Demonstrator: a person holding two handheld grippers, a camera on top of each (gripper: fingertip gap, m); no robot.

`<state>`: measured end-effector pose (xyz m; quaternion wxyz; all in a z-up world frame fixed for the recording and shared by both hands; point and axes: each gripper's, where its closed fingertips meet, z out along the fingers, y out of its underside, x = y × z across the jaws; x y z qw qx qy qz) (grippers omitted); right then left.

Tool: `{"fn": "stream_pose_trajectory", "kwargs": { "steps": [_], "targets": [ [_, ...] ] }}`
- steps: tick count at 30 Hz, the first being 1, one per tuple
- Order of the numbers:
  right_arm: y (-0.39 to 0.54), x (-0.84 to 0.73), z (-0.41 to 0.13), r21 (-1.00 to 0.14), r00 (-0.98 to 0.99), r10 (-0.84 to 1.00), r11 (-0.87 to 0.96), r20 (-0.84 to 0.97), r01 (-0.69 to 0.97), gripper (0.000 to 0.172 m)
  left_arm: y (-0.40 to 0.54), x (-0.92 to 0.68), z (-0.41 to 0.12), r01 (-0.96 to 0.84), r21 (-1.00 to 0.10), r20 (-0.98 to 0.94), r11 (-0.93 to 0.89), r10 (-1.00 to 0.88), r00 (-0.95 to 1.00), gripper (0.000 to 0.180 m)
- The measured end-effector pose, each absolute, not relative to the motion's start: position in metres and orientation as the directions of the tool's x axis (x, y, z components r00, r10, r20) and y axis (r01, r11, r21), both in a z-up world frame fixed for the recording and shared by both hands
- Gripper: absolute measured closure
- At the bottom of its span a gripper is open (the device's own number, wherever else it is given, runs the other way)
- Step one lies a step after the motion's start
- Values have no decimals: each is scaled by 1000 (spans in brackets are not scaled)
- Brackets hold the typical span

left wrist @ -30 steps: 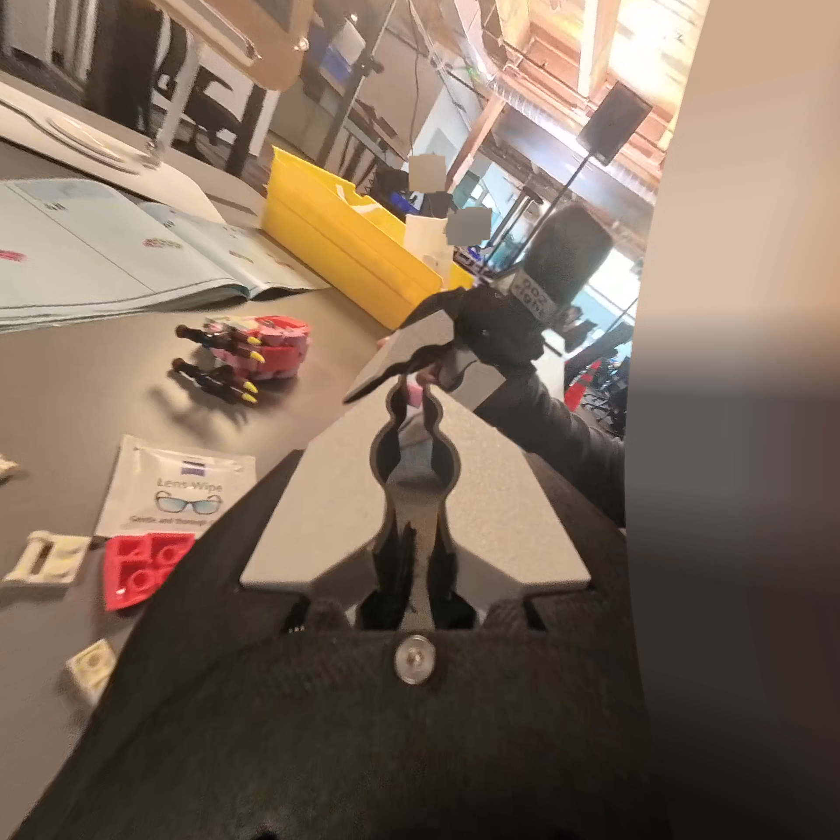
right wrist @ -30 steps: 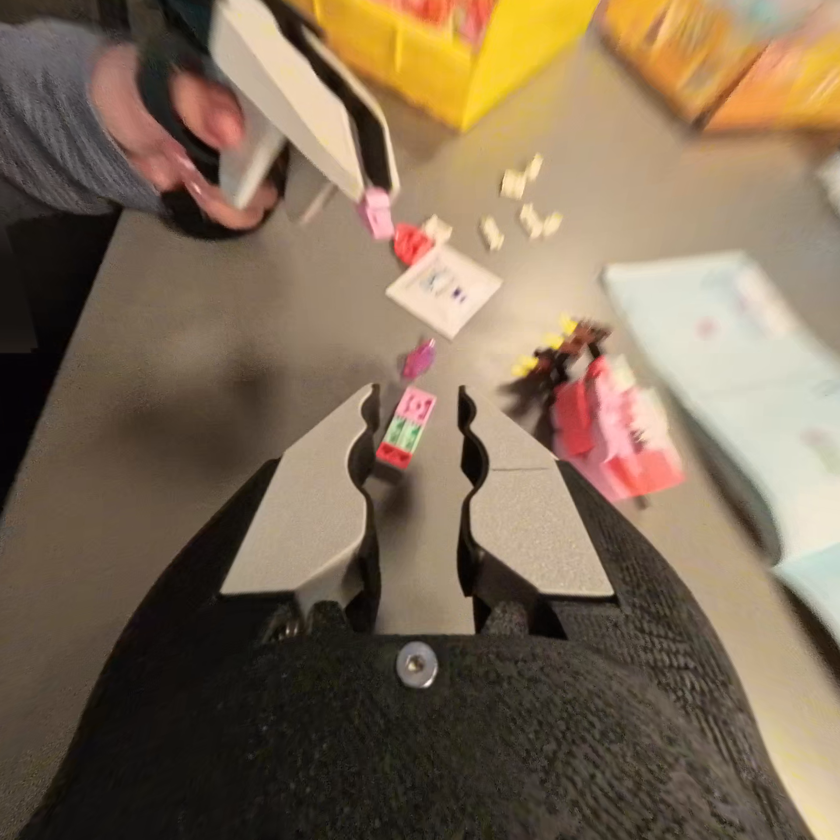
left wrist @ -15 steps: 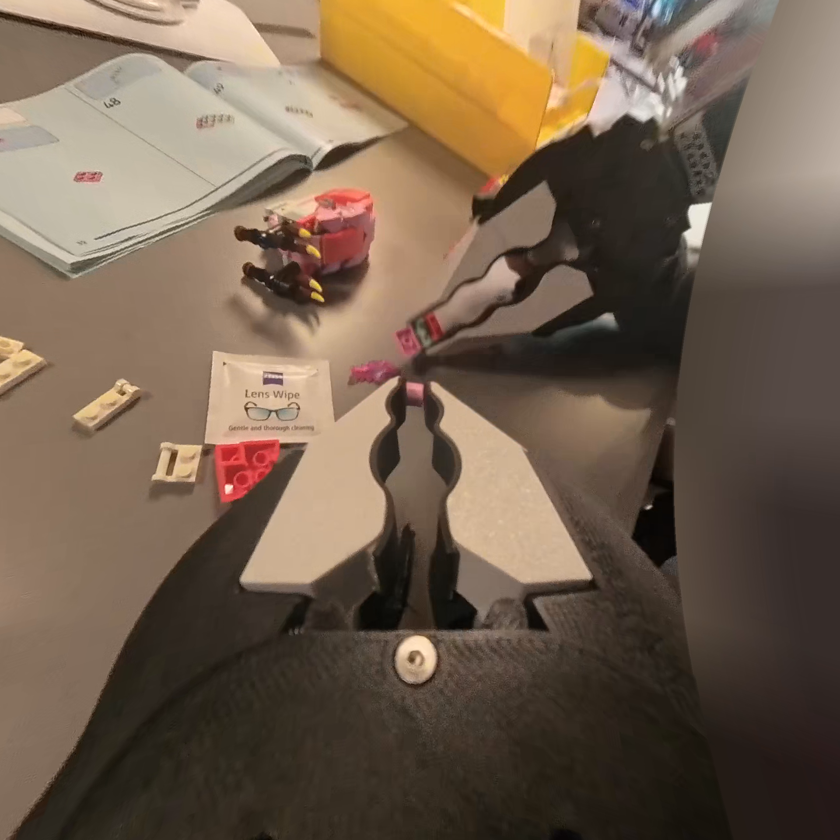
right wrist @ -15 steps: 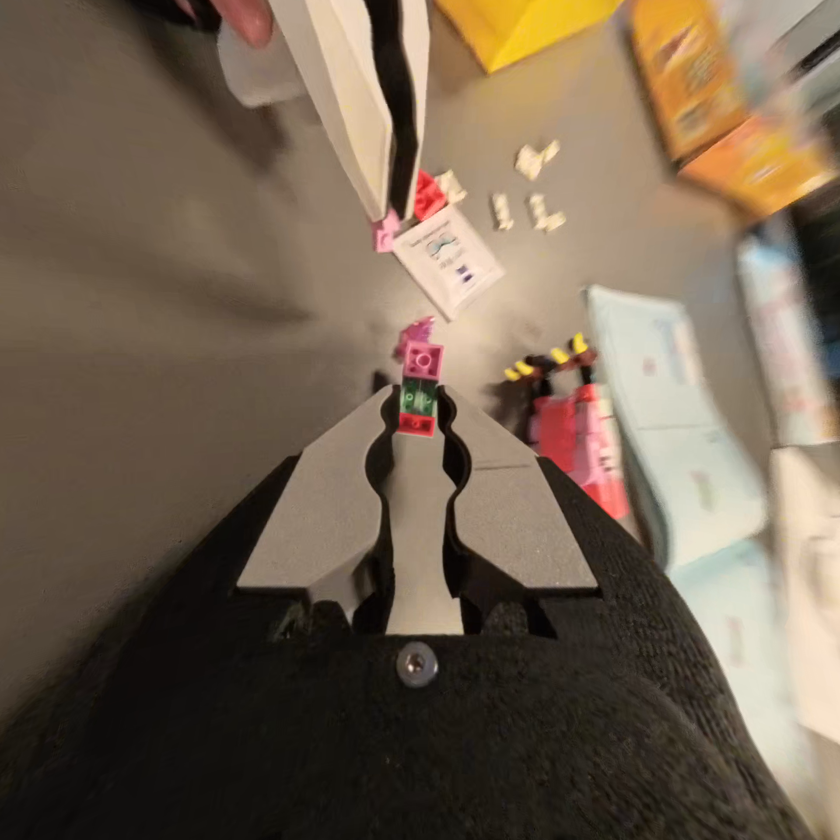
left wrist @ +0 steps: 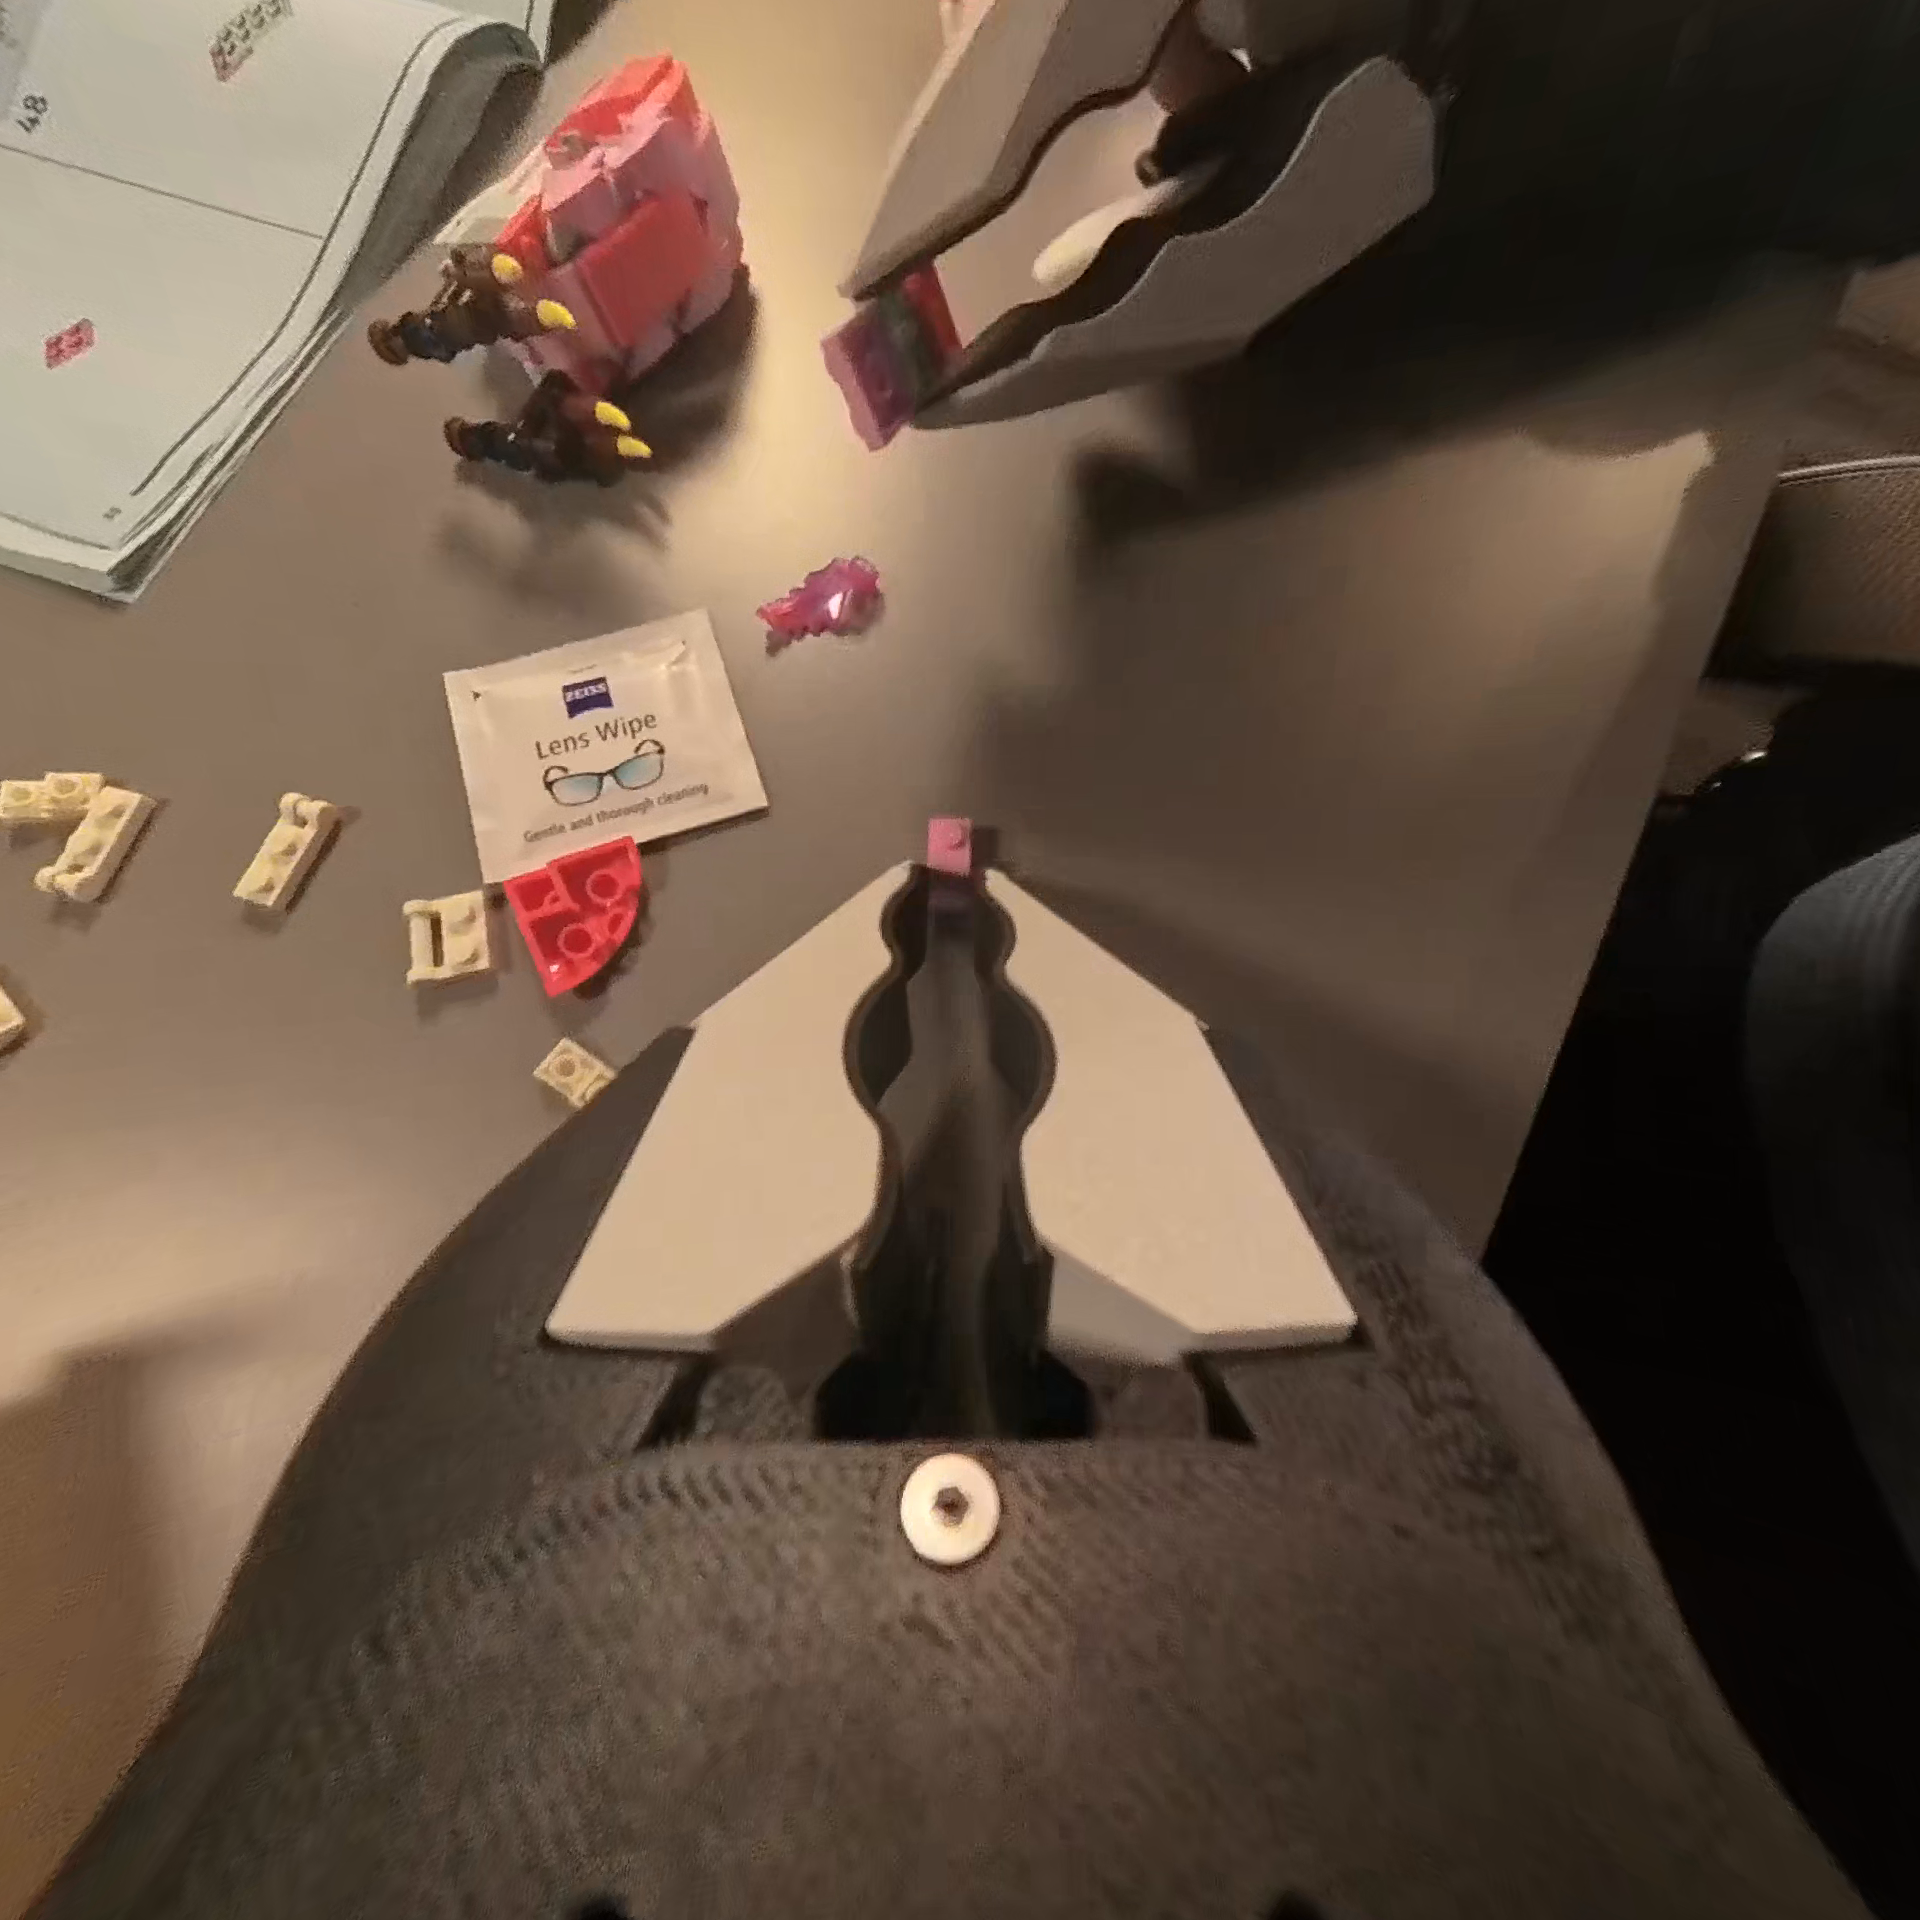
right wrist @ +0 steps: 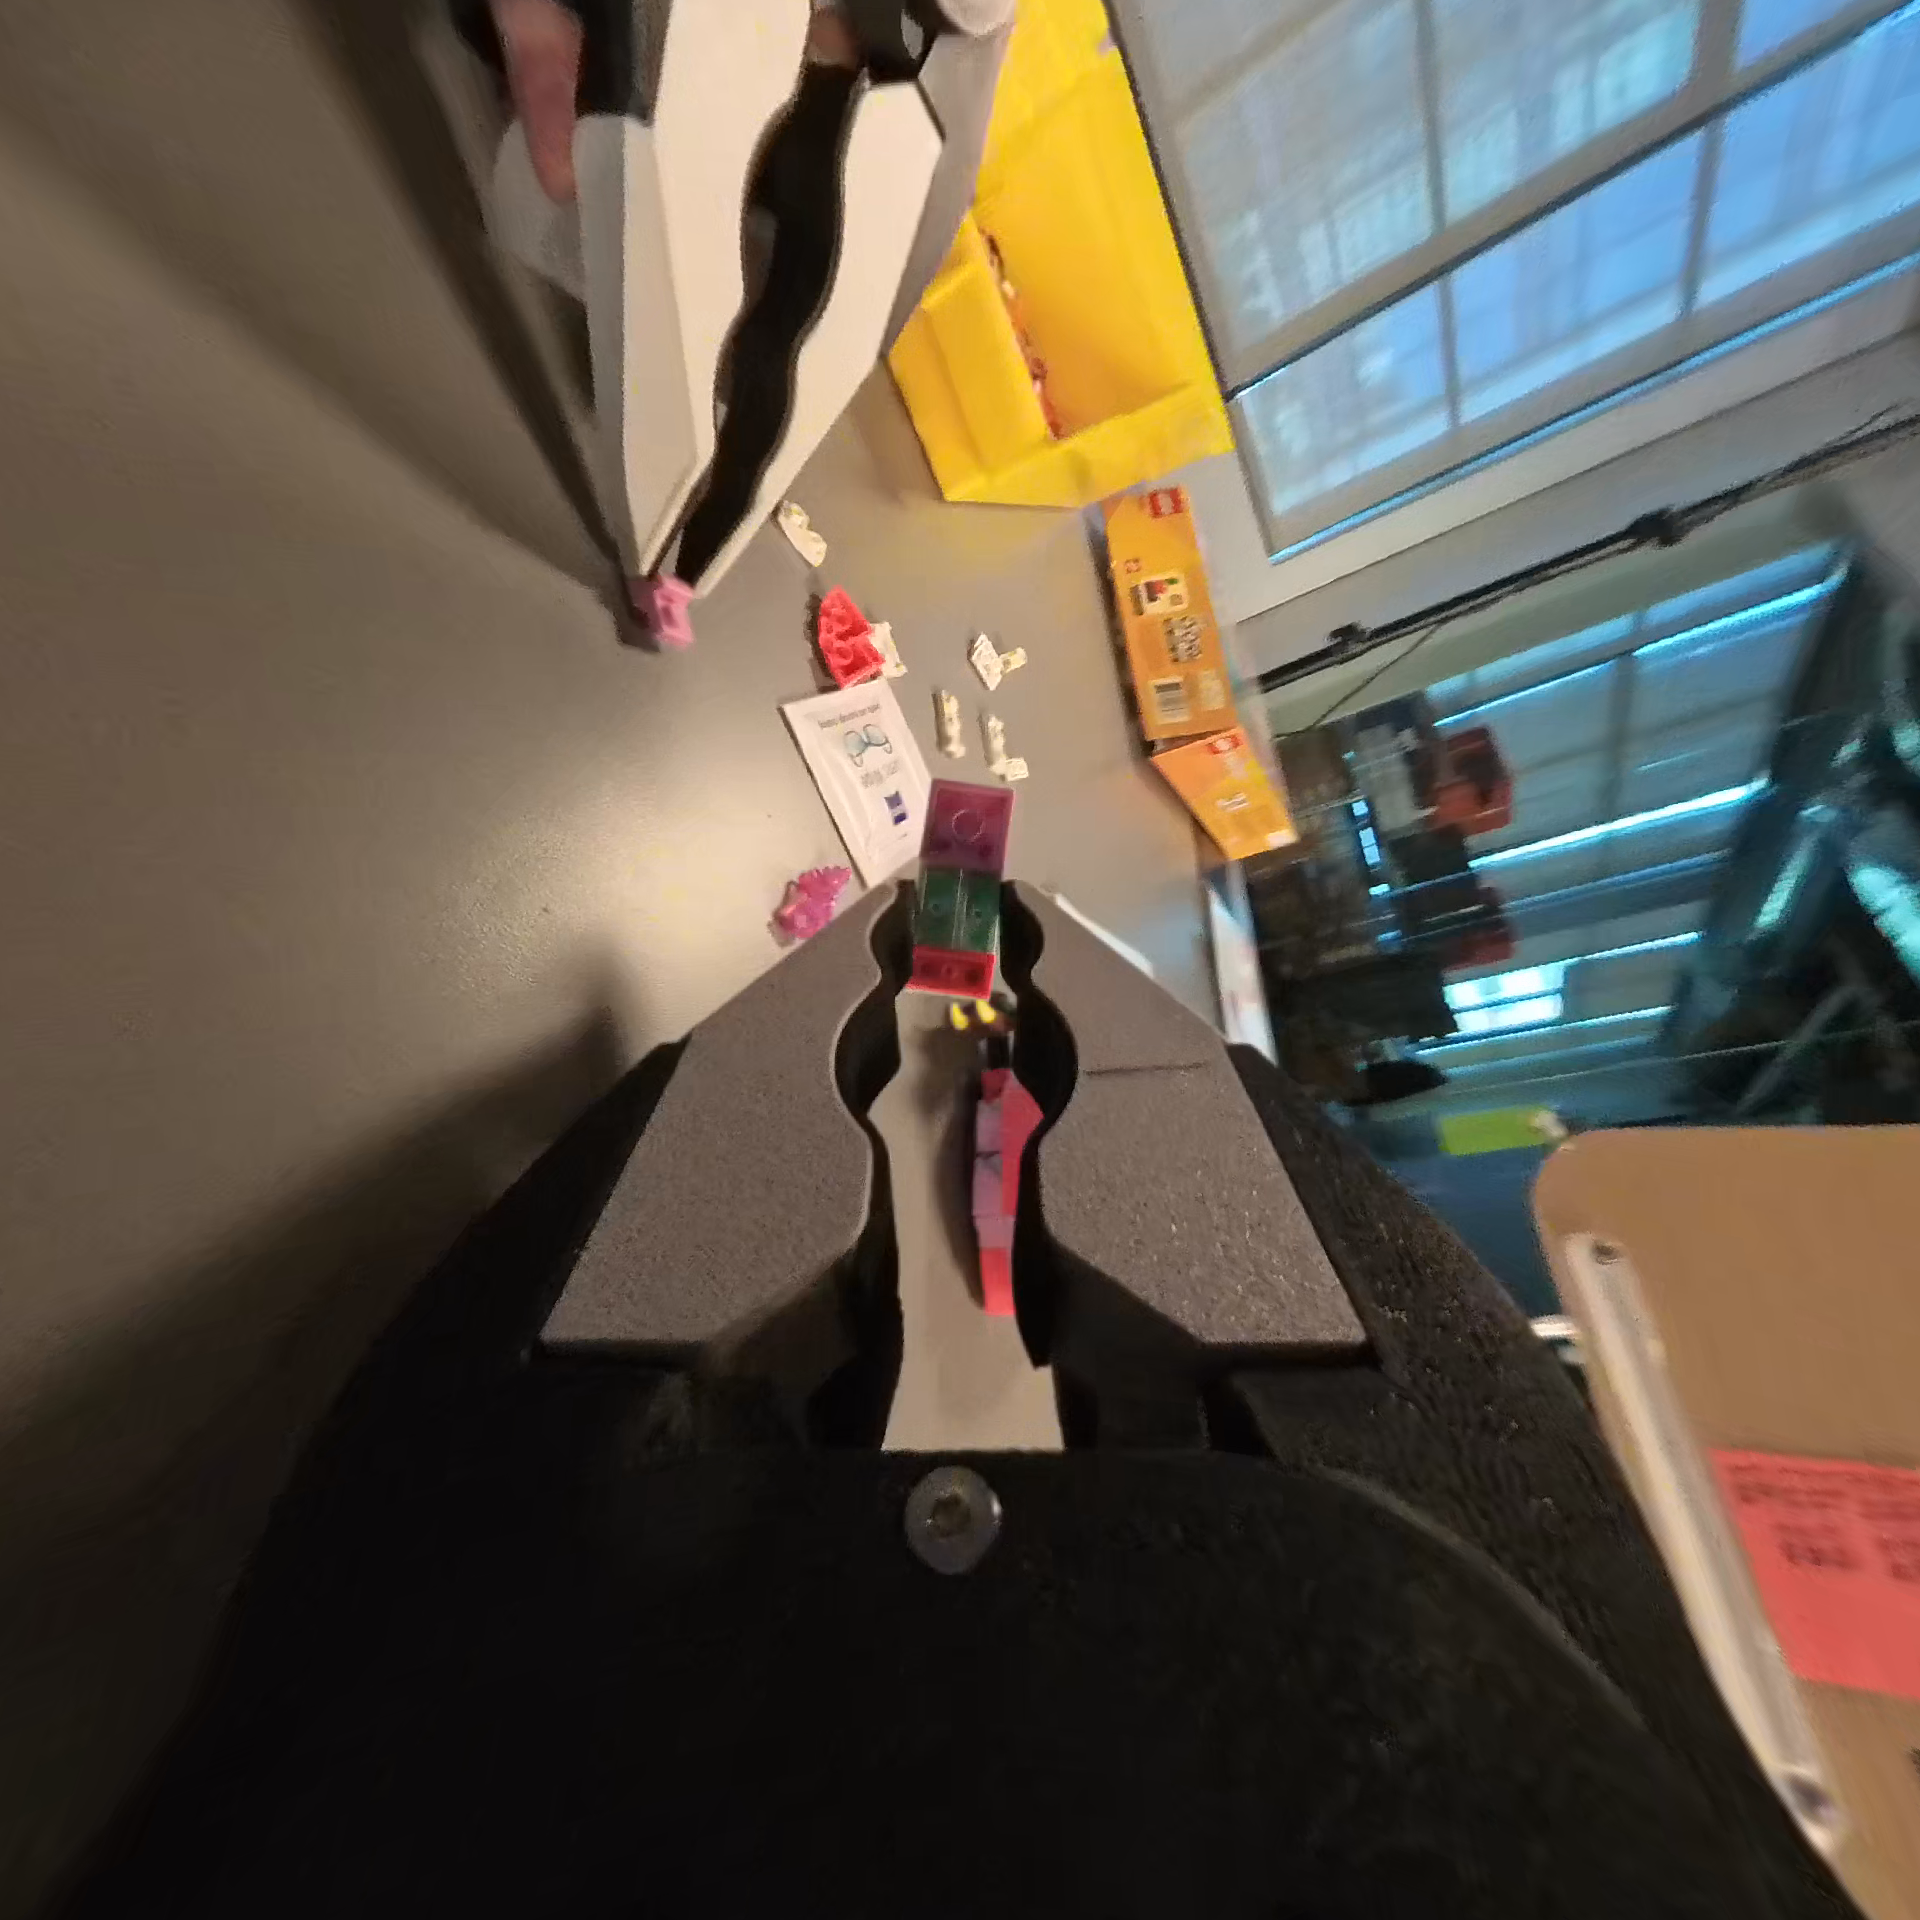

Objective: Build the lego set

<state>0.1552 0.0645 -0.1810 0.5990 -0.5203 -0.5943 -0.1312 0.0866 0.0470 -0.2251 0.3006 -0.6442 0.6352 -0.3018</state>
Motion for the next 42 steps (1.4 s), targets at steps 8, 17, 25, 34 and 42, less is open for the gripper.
{"fn": "stream_pose_trajectory", "kwargs": {
  "steps": [8, 17, 25, 34, 42],
  "targets": [
    [59, 142, -174, -261, 127, 275, 533, 953, 805, 158, 49, 81, -221, -607, -778, 147, -162, -986, 76, 133],
    [45, 126, -162, -2, -20, 29, 607, 999, 794, 158, 36, 124, -171, -326, -919, 224, -221, -974, 31, 151],
    [45, 124, -167, -156, 62, 173, 607, 983, 779, 155, 35, 122, -165, -326, -941, -100, 86, -995, 28, 177],
    [40, 120, -186, -566, 240, 599, 443, 764, 696, 159, 25, 120, -177, -389, -739, -564, 549, -821, -87, 177],
    [47, 123, -200, -520, 216, 608, 381, 764, 765, 153, 27, 119, -180, -416, -621, -691, 664, -714, -109, 177]
  ]
}}
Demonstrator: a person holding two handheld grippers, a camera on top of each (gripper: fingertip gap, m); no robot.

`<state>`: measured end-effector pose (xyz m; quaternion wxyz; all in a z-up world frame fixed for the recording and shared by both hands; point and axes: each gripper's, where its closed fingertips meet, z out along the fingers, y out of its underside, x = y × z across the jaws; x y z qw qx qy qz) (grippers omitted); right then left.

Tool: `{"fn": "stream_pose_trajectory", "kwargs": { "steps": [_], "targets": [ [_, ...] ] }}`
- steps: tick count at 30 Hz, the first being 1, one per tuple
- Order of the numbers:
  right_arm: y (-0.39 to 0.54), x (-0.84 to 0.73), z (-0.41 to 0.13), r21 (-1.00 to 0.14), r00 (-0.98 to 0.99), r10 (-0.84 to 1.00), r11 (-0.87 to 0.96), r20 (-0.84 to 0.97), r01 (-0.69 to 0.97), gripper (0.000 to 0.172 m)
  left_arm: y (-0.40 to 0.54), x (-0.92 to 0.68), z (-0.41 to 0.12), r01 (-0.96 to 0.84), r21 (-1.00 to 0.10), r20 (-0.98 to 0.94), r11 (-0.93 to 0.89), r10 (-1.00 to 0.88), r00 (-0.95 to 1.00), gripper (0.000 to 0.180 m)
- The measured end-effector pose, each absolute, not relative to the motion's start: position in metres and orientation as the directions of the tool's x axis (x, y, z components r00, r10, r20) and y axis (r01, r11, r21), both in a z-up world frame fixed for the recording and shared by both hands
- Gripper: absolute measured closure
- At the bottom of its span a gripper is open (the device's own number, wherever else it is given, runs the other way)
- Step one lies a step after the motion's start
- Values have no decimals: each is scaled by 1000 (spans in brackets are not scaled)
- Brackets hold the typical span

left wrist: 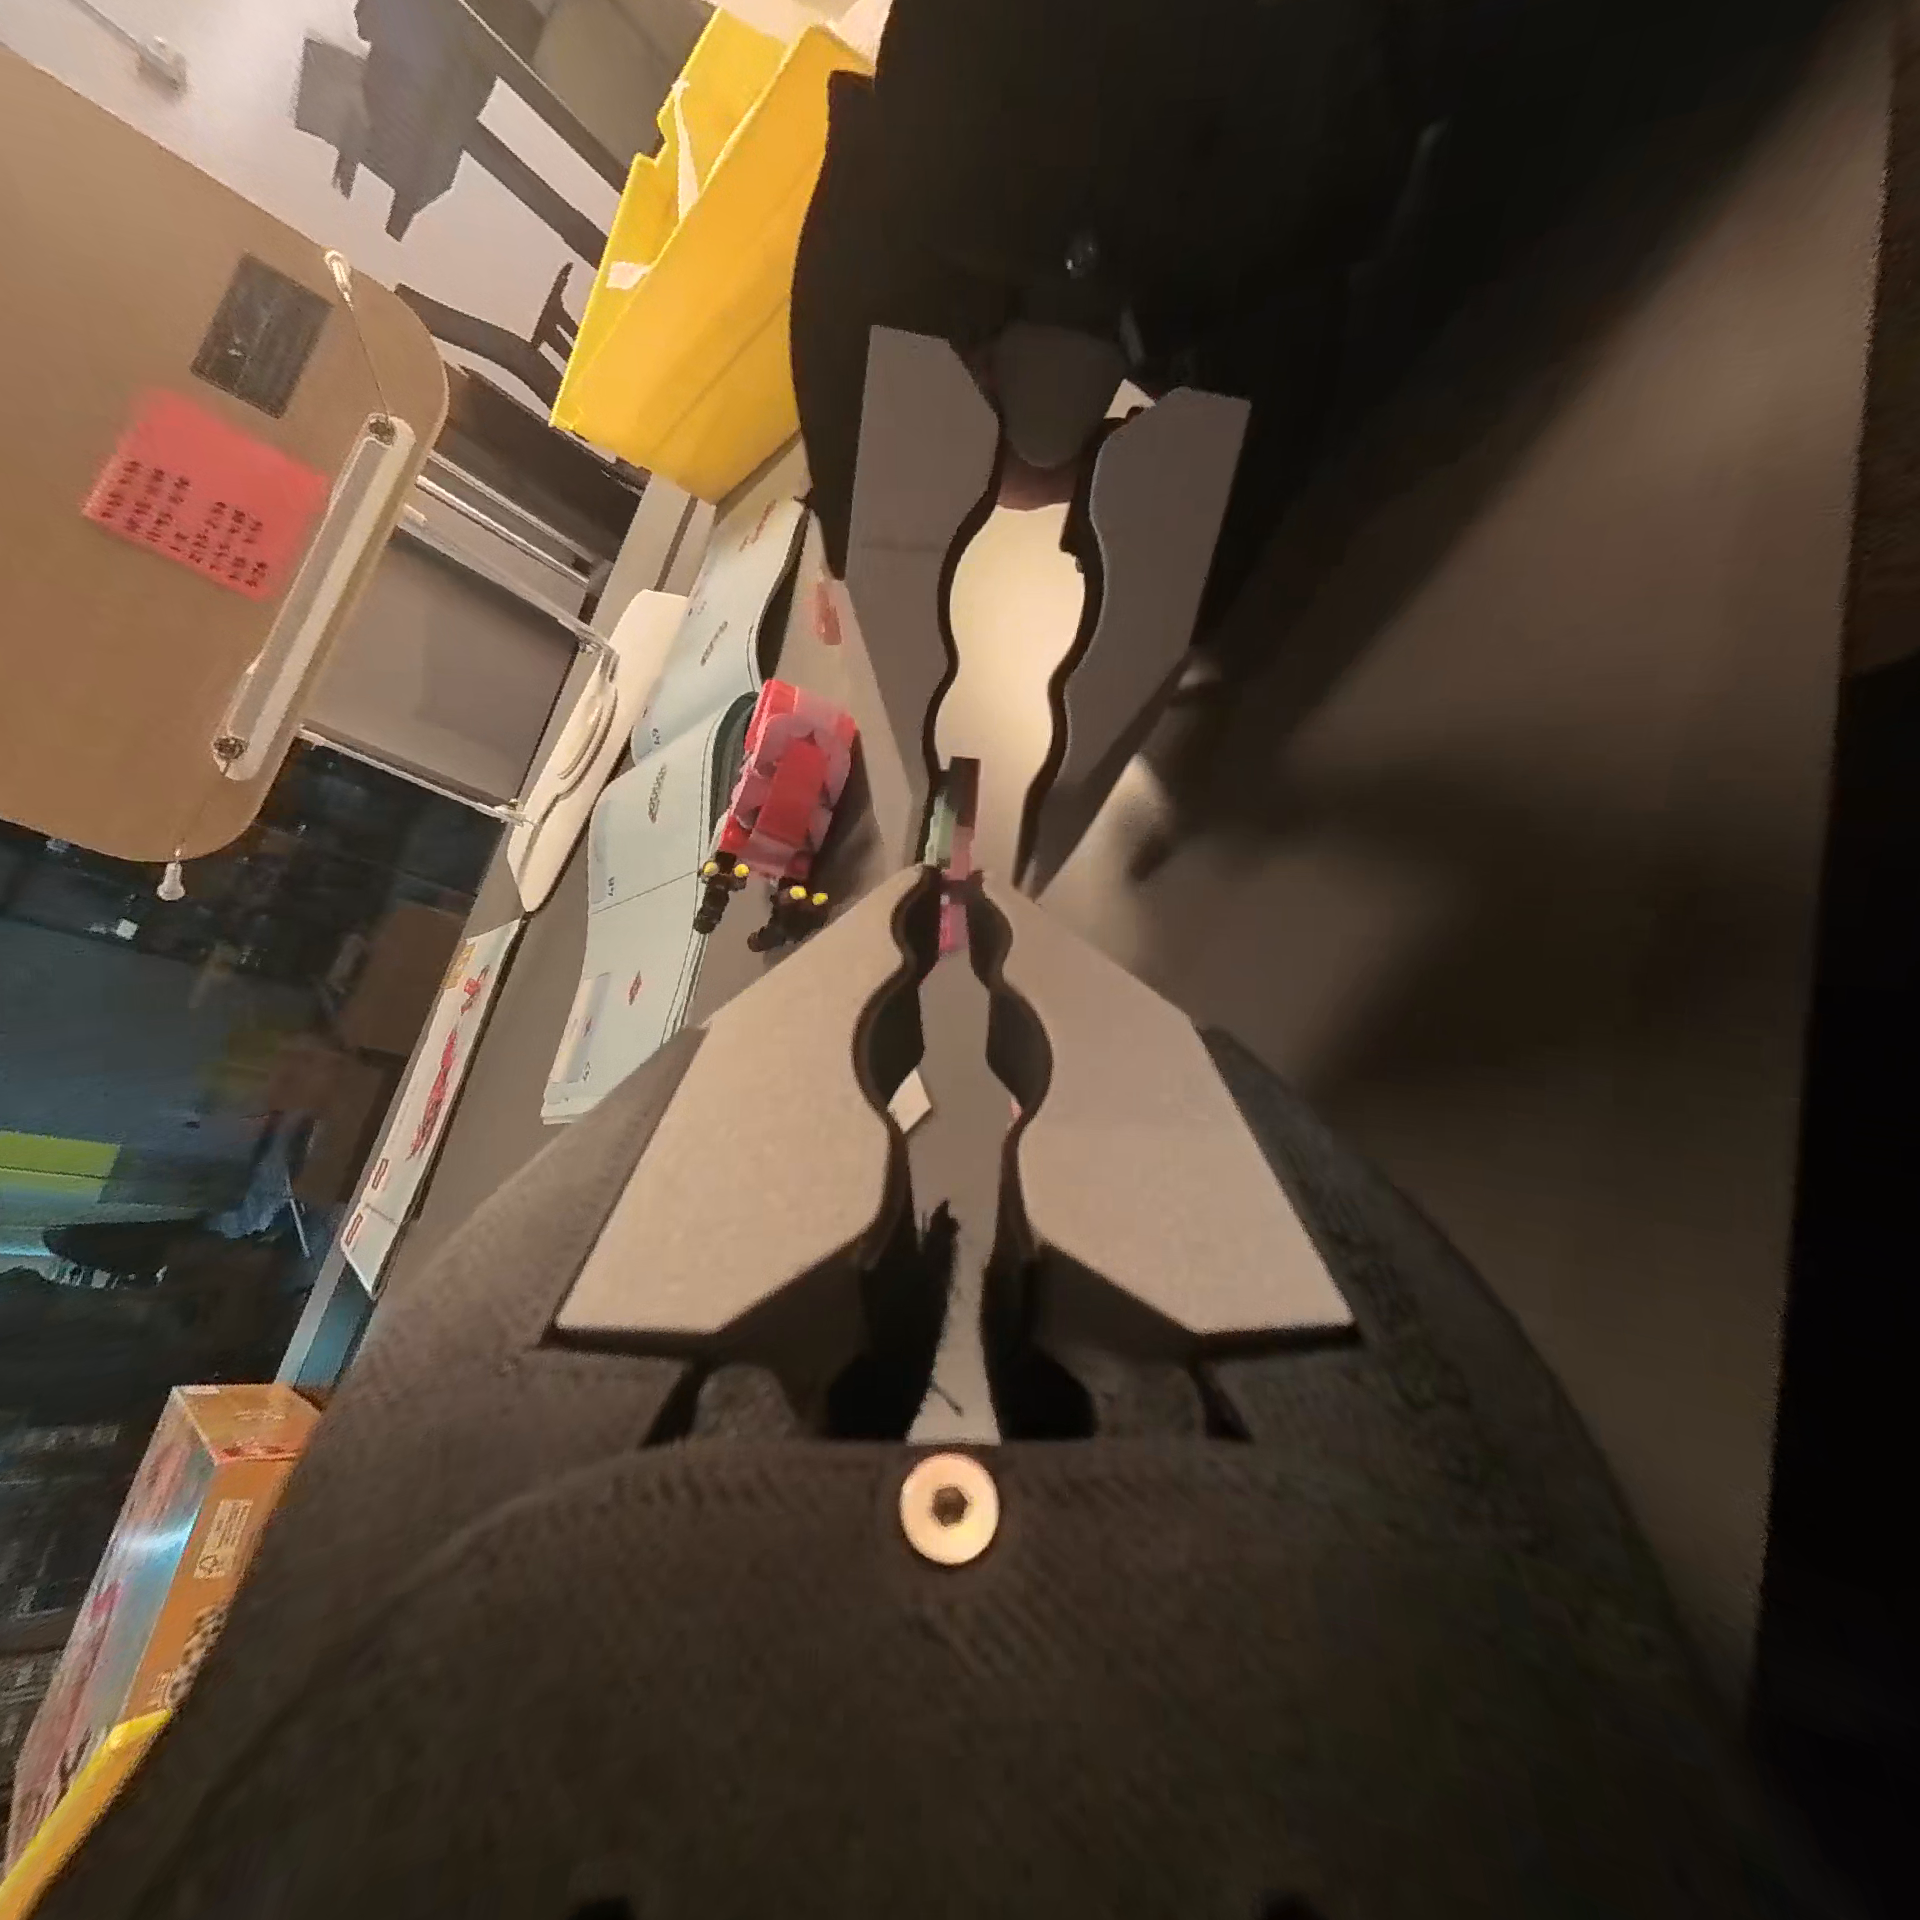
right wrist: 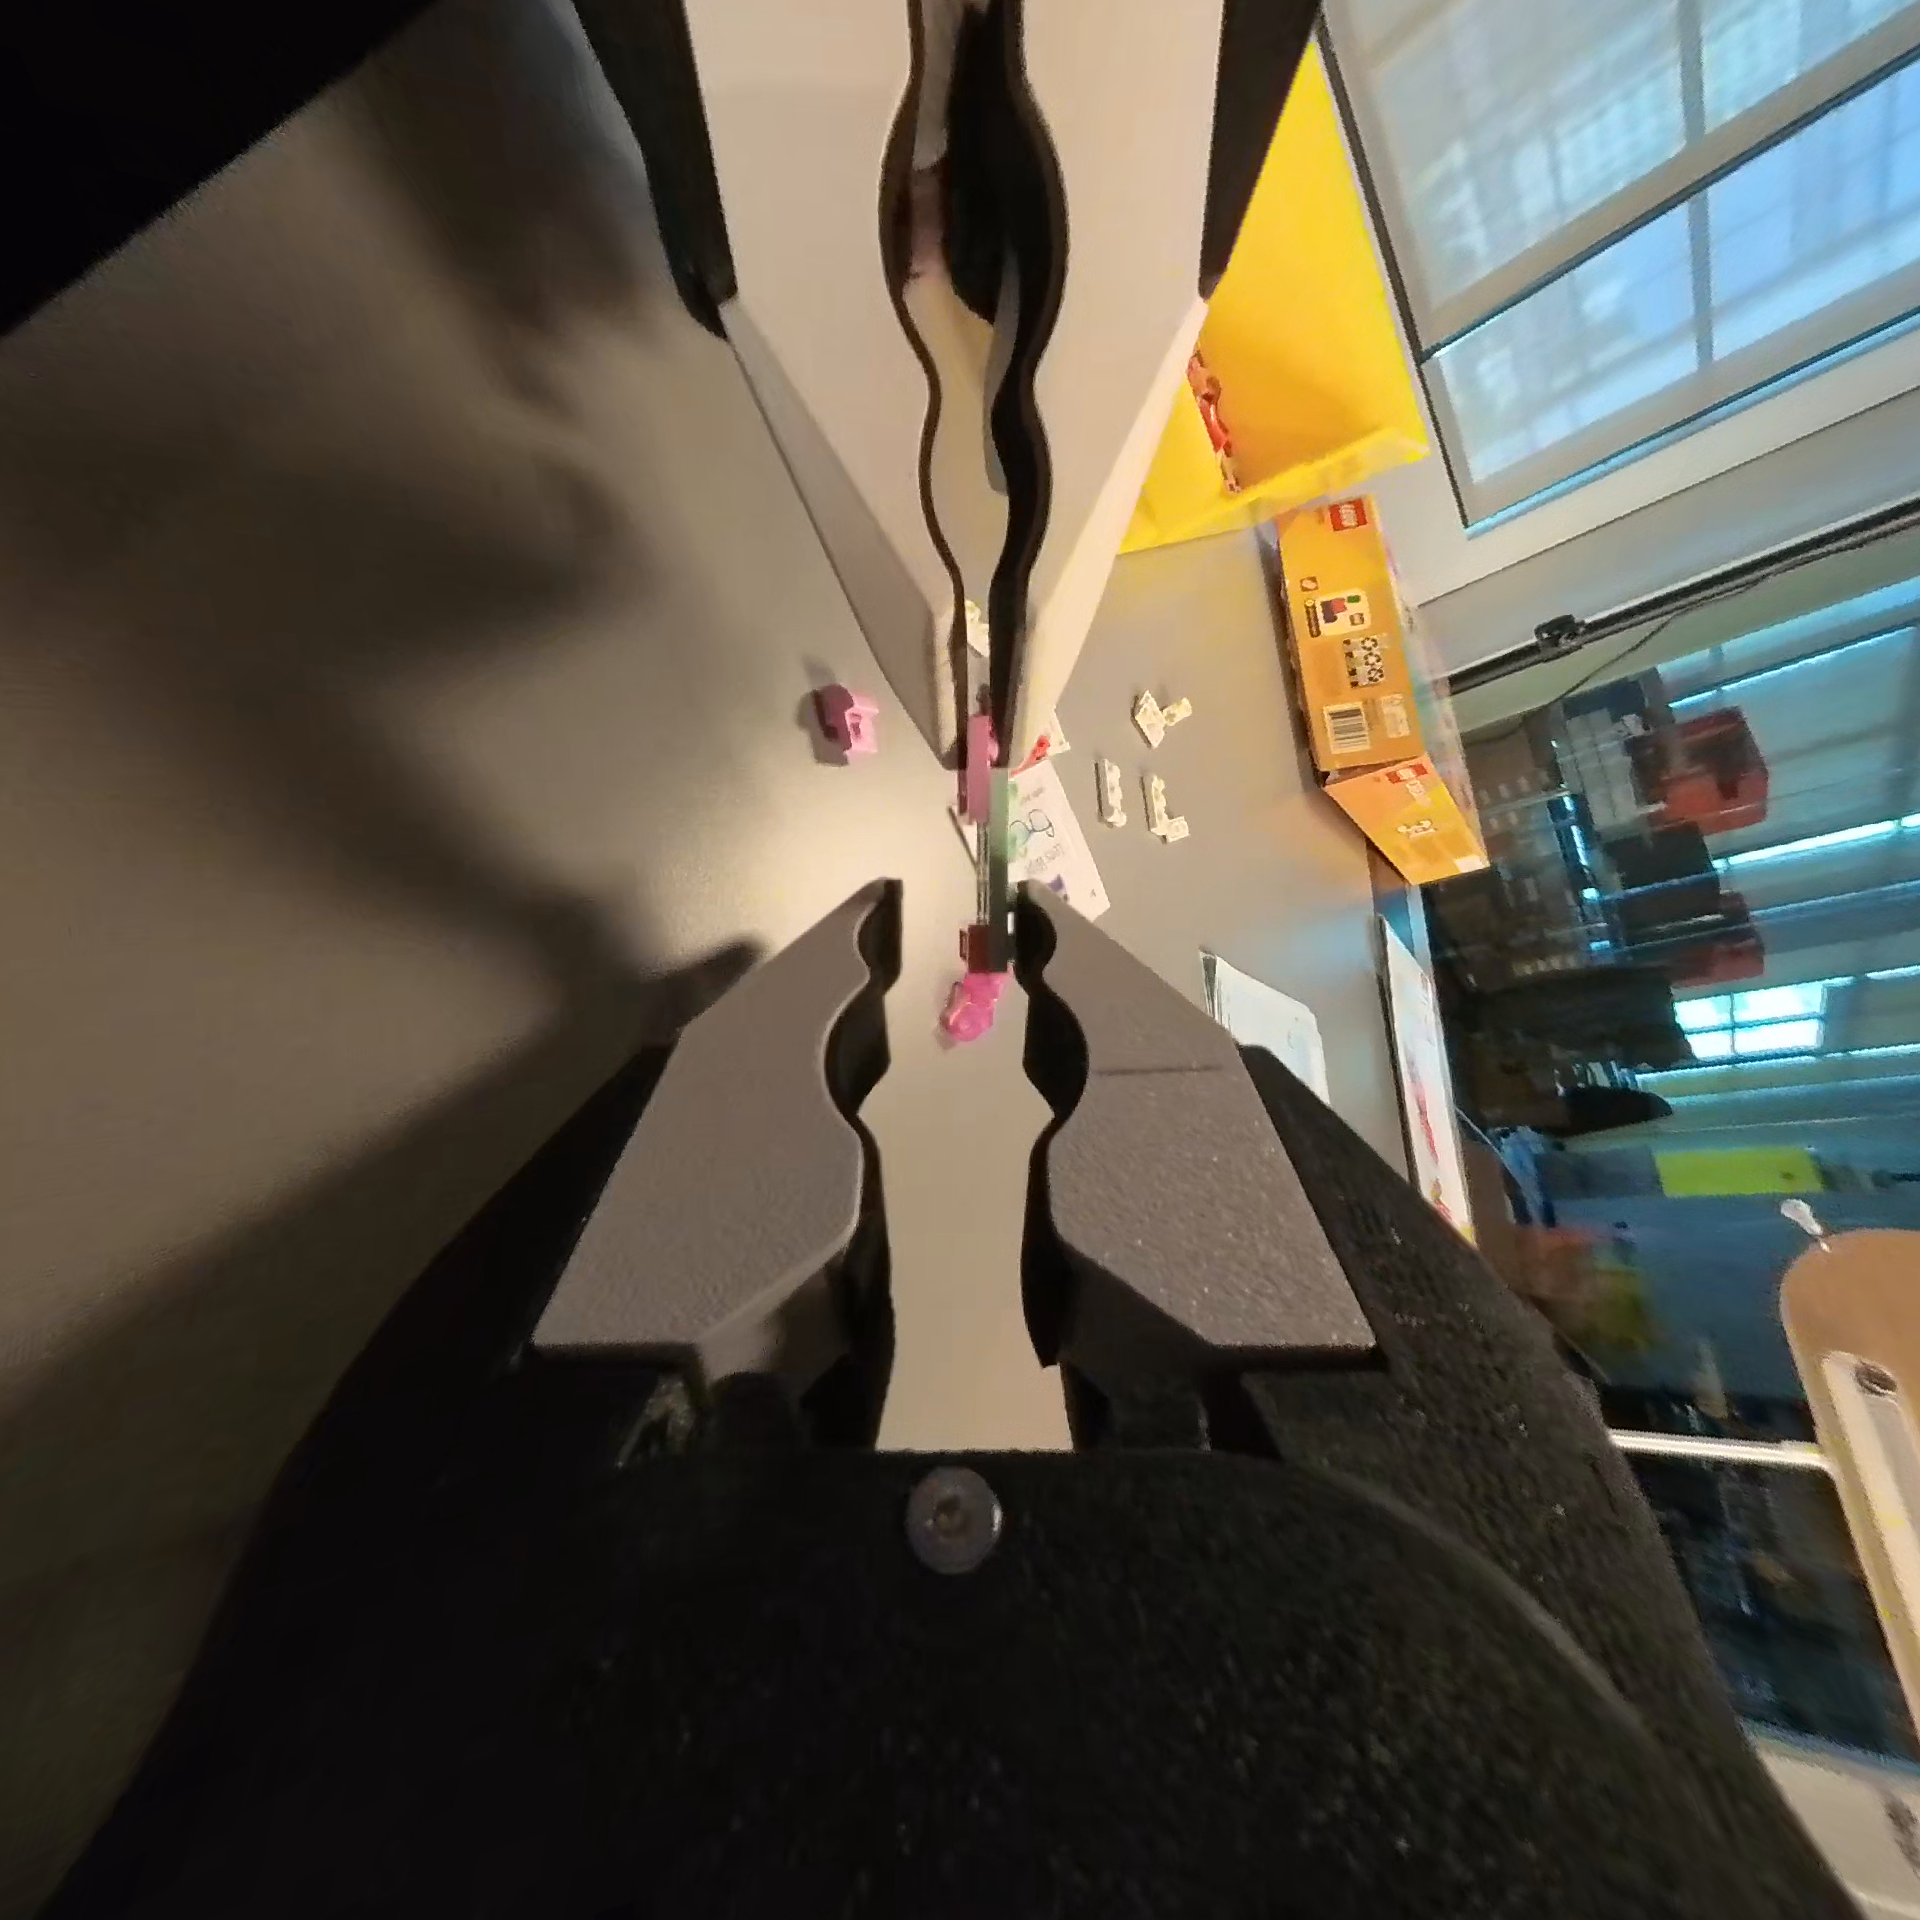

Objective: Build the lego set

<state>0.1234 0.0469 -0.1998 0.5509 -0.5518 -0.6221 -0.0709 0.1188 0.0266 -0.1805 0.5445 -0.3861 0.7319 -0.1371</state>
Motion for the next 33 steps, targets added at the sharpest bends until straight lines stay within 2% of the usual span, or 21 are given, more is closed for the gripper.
{"fn": "stream_pose_trajectory", "kwargs": {
  "steps": [3, 9, 12, 14, 16, 18, 21, 30, 33],
  "targets": [
    [47, 124, -198, -513, 217, 598, 383, 771, 768, 161, 25, 118, -181, -411, -623, -686, 666, -717, -121, 177],
    [48, 126, -203, -507, 205, 622, 355, 755, 785, 166, 25, 118, -186, -421, -634, -667, 649, -734, -126, 177],
    [53, 129, -203, -494, 218, 608, 331, 763, 804, 166, 31, 118, -186, -445, -741, -540, 503, -840, -52, 170],
    [57, 134, -203, -463, 214, 583, 318, 784, 827, 166, 35, 110, -185, -453, -790, -455, 413, -890, -17, 145],
    [60, 137, -202, -433, 203, 554, 323, 807, 841, 166, 45, 98, -185, -476, -831, -346, 288, -938, 35, 138],
    [62, 139, -198, -397, 188, 513, 335, 838, 854, 166, 54, 85, -199, -561, -818, -201, 125, -977, 76, 138],
    [64, 139, -197, -312, 129, 444, 369, 887, 876, 166, 56, 77, -212, -606, -796, -78, 6, -993, 93, 148],
    [63, 135, -194, -198, 47, 340, 424, 939, 884, 166, 48, 86, -228, -654, -752, -124, 85, -992, 15, 173],
    [61, 132, -193, -175, 28, 320, 439, 947, 882, 166, 49, 87, -228, -654, -753, -113, 73, -993, 19, 174]
  ]
}}
